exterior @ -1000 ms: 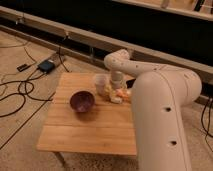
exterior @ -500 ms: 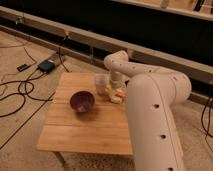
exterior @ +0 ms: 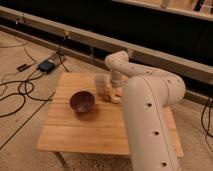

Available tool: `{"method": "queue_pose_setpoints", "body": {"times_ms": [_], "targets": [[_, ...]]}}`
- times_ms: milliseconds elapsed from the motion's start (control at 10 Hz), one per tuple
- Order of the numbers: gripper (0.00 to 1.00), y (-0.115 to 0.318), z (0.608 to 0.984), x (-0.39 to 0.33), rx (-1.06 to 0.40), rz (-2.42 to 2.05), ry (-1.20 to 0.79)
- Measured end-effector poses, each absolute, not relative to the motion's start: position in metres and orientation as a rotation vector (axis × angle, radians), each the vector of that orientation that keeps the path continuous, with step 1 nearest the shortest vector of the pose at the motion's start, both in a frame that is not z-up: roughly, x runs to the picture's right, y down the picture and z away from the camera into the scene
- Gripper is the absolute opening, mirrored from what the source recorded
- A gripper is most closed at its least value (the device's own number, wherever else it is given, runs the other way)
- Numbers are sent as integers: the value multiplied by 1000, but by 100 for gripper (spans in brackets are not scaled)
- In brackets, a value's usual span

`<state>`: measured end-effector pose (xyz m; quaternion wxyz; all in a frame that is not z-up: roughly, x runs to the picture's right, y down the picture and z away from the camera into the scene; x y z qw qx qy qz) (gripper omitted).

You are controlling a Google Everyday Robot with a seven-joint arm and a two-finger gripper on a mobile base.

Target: Place the pepper in the ceramic bowl

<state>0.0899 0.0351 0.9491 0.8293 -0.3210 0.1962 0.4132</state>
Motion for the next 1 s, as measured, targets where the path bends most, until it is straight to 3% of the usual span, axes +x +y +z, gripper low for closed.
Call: {"method": "queue_pose_setpoints", "body": {"times_ms": [100,700,1000], "targets": [[62,33,951,91,-680,882,417],[2,32,957,95,-689,891,424],[0,28,955,96,-685,904,426]]}}
